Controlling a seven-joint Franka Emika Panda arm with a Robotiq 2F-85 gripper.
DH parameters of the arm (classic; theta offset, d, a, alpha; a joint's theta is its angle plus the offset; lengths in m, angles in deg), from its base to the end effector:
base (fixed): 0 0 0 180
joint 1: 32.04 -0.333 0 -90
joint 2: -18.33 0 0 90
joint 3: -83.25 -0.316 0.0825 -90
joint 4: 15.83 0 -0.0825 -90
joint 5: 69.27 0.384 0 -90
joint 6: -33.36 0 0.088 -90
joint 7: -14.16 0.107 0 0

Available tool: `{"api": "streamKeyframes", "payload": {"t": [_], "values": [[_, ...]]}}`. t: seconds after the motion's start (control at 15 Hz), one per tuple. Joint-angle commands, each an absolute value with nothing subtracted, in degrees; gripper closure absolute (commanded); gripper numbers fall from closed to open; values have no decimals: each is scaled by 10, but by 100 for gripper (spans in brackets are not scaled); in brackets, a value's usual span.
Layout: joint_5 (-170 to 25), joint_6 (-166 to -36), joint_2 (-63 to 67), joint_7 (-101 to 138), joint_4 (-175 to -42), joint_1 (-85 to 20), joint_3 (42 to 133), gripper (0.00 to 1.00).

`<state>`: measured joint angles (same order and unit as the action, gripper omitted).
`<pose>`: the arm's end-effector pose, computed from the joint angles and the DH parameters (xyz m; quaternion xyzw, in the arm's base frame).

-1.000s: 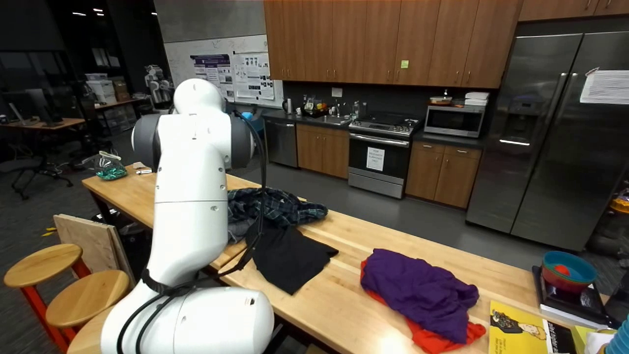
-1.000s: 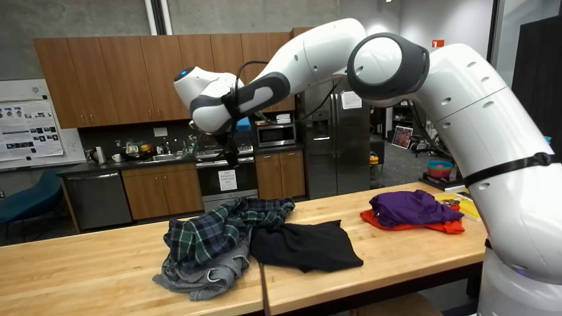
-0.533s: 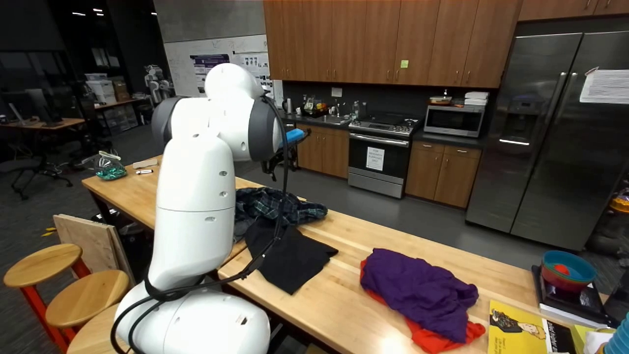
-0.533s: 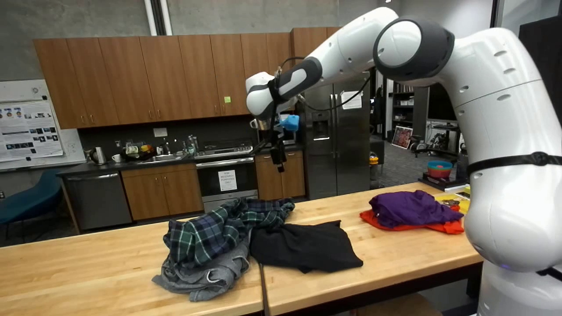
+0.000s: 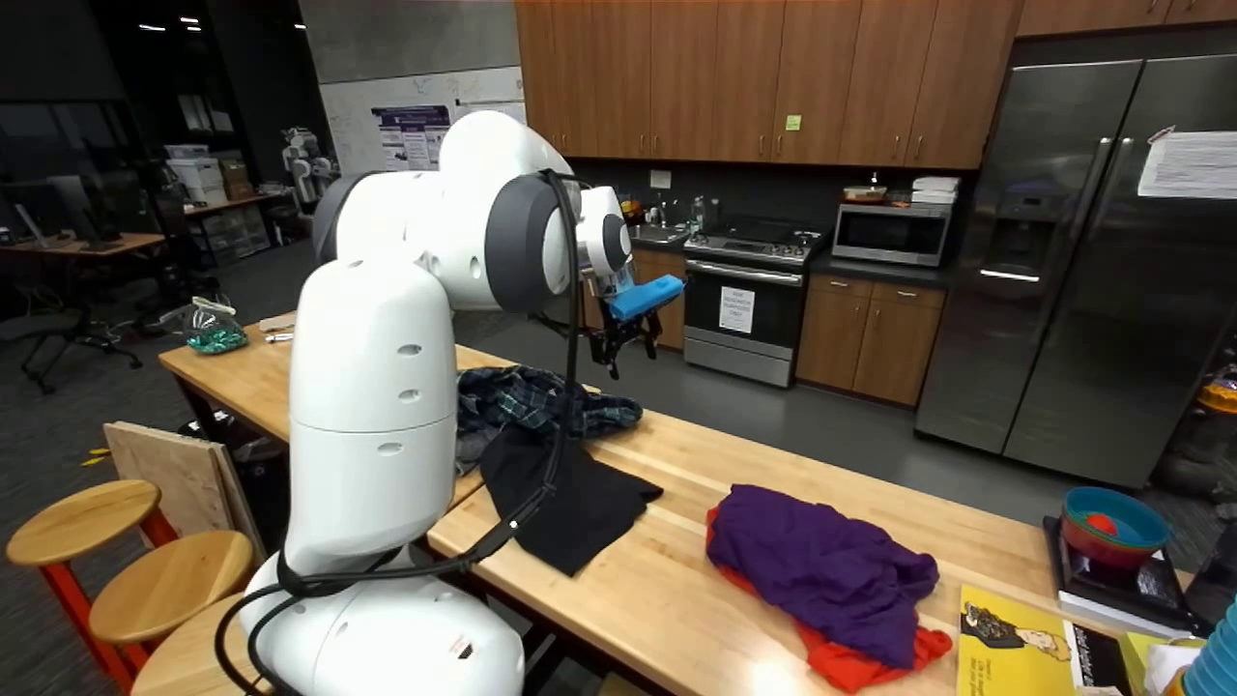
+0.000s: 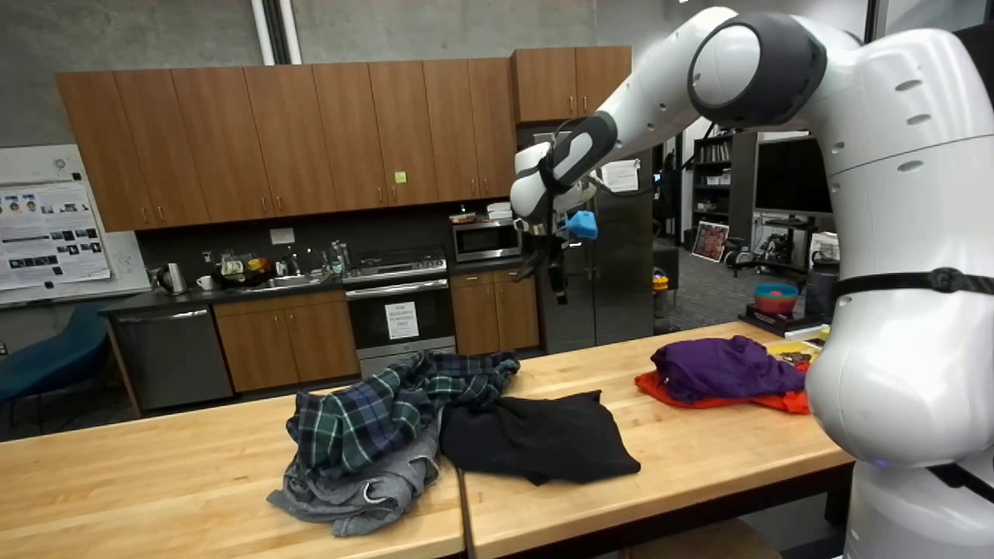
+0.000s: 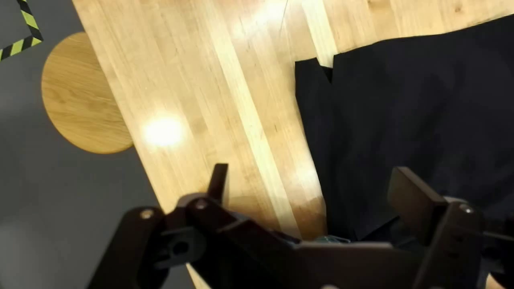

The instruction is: Move the checked shirt to the left

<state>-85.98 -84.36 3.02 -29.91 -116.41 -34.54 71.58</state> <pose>0.6229 0.1317 0.4229 0.8373 0.5365 -0.0076 0.1051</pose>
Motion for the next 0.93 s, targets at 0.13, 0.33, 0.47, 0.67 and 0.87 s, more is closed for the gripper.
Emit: {"api": "streamKeyframes", "payload": {"t": [0.13, 0.33, 0.47, 0.67, 0.87], "values": [[-856, -843, 35, -301, -1165, -366, 726, 0], [-856, -843, 37, -300, -1167, -367, 726, 0], [-856, -843, 37, -301, -1168, -366, 726, 0], [-856, -843, 37, -301, -1168, -366, 726, 0], [-856, -843, 37, -301, -1169, -366, 726, 0]]}}
